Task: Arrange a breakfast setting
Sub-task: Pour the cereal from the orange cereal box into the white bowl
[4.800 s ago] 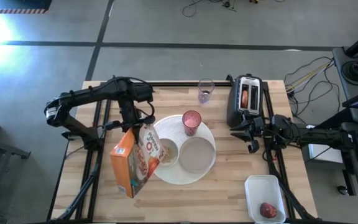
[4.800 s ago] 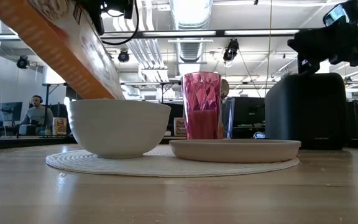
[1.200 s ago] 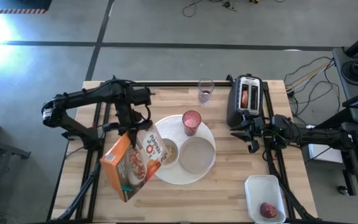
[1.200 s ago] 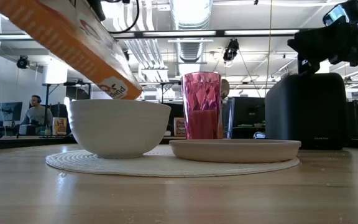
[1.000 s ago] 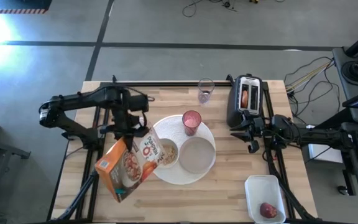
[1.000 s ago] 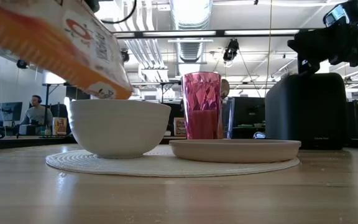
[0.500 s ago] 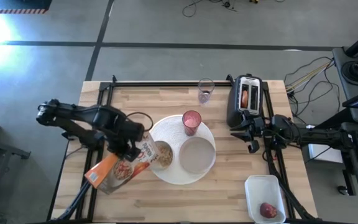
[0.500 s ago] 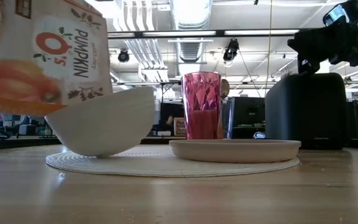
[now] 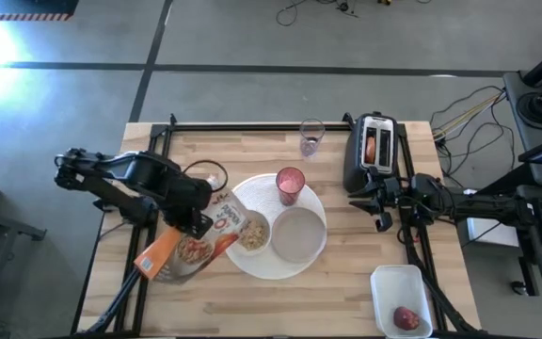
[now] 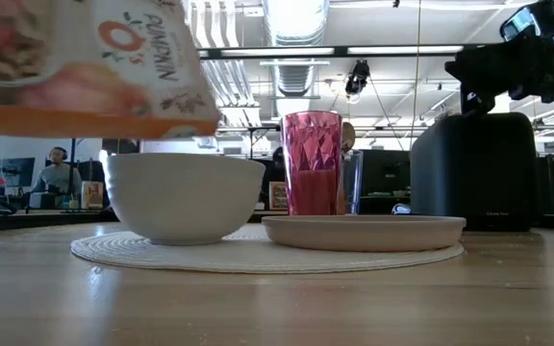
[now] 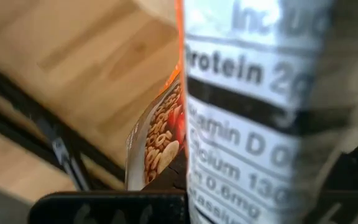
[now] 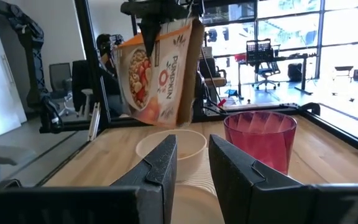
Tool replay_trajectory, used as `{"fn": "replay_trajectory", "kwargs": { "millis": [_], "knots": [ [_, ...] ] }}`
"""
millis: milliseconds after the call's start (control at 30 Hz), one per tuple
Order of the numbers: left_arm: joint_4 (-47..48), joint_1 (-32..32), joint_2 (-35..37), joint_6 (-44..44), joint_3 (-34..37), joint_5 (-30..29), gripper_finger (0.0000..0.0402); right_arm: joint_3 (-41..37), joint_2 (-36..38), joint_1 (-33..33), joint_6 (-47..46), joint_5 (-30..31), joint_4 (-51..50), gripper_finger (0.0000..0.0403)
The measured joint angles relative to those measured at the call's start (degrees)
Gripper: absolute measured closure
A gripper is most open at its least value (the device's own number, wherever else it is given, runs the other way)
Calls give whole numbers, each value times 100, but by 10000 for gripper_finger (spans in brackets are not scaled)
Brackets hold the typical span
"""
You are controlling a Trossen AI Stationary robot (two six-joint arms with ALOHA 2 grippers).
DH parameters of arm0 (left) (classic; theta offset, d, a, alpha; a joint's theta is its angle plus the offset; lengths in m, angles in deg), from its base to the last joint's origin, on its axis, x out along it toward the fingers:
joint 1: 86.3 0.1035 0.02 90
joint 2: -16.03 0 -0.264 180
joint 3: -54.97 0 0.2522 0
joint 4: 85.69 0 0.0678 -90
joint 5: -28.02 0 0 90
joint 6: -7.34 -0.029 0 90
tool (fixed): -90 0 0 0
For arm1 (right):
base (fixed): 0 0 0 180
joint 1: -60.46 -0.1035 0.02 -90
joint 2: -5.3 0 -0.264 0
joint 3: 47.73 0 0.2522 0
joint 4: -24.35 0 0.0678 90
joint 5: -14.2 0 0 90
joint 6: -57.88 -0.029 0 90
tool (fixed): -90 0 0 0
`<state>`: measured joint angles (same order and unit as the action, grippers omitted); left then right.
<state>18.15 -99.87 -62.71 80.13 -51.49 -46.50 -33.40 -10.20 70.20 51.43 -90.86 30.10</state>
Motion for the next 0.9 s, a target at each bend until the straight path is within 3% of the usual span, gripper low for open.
{"fn": "replay_trajectory", "kwargs": {
  "millis": [233, 400, 533, 900],
  "knots": [
    [-7, -673, 4, 3, -619, -1889, 402, 0, 0, -1, 58, -2, -13, 319],
    [-4, -1276, 85, 78, -572, -3510, 402, 0, 0, 2, -90, 5, 22, 319],
    [-6, -1508, 180, 182, -242, -4750, 402, 0, -2, -1, 43, -1, -5, 319],
    [-3, -1511, 547, 481, 1319, -7019, 402, 0, -4, -1, 51, -2, -11, 319]
  ]
}}
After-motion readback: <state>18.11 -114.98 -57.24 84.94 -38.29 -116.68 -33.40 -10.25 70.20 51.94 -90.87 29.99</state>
